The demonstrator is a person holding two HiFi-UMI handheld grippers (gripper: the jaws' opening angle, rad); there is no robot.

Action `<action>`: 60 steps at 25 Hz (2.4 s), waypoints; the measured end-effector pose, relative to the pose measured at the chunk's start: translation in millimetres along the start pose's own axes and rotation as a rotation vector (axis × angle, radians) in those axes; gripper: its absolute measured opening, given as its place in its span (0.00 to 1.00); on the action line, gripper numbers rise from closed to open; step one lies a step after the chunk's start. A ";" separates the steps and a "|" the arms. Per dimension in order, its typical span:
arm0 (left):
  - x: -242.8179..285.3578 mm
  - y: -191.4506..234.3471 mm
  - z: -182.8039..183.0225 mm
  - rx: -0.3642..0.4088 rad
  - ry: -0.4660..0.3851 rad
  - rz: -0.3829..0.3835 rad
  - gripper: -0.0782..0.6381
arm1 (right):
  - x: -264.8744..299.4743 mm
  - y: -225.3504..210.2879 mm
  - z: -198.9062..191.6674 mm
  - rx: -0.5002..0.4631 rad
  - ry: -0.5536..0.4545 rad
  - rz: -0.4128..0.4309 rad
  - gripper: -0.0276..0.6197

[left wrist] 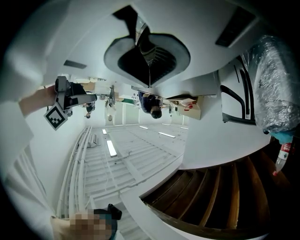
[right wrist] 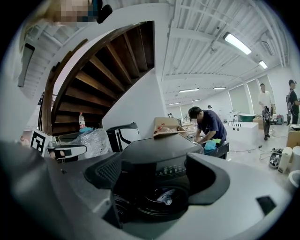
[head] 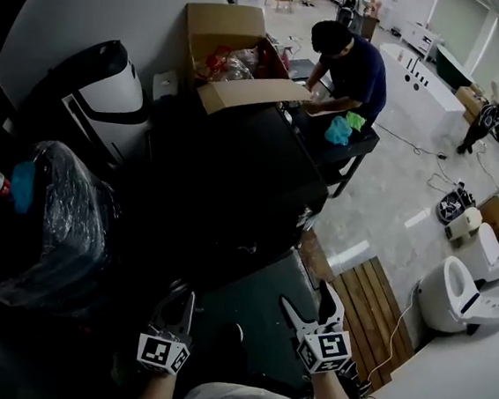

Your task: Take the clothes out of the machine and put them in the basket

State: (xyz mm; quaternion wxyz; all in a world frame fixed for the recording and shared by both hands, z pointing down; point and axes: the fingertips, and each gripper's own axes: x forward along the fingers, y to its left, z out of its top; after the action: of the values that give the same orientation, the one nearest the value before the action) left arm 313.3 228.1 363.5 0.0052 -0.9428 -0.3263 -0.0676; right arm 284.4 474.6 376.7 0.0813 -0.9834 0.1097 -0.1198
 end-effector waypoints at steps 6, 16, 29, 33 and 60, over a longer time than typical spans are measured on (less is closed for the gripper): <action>11.2 0.5 -46.3 -0.018 0.005 0.005 0.14 | 23.1 -10.8 -35.5 -0.010 0.002 0.017 0.69; 37.0 26.5 -124.1 -0.015 -0.008 0.060 0.14 | 68.0 -30.4 -110.3 0.021 -0.018 0.021 0.68; 67.1 69.7 -228.6 -0.014 -0.058 0.152 0.14 | 142.2 -41.9 -220.6 0.013 -0.028 0.074 0.66; 75.2 72.5 -262.5 0.003 -0.075 0.143 0.14 | 161.7 -46.8 -258.9 -0.002 -0.039 0.087 0.65; 73.9 38.1 -411.5 0.025 -0.135 0.127 0.14 | 190.3 -70.8 -436.6 -0.011 -0.057 0.146 0.61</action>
State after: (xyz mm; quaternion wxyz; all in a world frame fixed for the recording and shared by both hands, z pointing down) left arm 343.2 221.4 782.2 -0.0008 -0.9639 -0.2661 0.0007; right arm 368.0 439.7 849.7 0.0876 -0.9762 0.1792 -0.0847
